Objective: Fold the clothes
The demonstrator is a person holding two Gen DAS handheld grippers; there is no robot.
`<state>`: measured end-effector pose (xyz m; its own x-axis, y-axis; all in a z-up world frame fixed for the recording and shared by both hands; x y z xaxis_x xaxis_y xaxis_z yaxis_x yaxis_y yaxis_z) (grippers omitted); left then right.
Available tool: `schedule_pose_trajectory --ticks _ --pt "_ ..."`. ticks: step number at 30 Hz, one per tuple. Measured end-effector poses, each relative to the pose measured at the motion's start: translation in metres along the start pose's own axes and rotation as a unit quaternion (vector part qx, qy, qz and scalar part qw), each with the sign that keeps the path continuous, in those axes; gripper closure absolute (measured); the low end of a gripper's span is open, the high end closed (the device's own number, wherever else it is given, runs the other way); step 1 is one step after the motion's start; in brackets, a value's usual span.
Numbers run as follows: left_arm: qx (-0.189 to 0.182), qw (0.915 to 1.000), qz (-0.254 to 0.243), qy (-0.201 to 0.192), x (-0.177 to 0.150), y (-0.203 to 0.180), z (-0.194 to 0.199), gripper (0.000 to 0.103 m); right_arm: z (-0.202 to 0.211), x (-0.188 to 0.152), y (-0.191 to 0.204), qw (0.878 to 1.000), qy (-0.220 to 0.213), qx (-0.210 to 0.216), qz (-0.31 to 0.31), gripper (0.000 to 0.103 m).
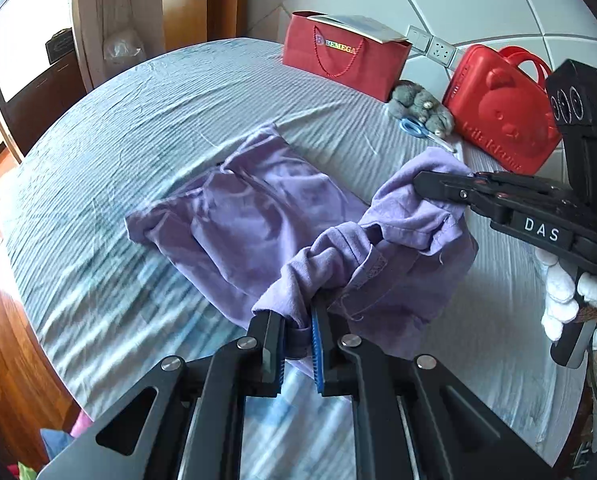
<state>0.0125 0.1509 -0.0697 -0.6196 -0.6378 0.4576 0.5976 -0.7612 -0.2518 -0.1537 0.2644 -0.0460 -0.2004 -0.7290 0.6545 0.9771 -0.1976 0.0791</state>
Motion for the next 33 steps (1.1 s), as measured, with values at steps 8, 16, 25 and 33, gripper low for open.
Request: schedule_pose_trajectory --ticks 8,16,25,33 --pt "-0.028 0.9957 0.029 0.083 0.075 0.088 -0.062 0.082 -0.11 0.081 -0.006 0.995 0.078 -0.004 -0.062 0.088" --pt "-0.048 0.9977 -0.015 0.046 0.094 0.103 -0.03 0.024 -0.067 0.091 -0.025 0.991 0.025 -0.059 -0.117 0.062" --pt "0.004 0.9955 -0.09 0.031 0.069 0.092 -0.038 0.024 -0.014 -0.032 0.018 0.977 0.064 -0.098 -0.177 0.062" --pt "-0.03 0.9776 -0.199 0.06 0.072 0.075 -0.066 0.024 -0.025 -0.095 0.068 0.945 0.078 -0.121 -0.294 0.054"
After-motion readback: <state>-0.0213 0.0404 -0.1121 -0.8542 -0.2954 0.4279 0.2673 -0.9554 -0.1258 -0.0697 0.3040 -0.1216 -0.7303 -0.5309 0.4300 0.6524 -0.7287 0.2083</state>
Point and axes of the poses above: each gripper's, at about its wrist camera, not at the fingertips, and z roughly against the way its jaws point, y to its left, x to its top, the point moved 2 cm from there along -z, roughly the way its jaws point, and after that the axes turned 14 degrees about z, right-handed, at the moved point
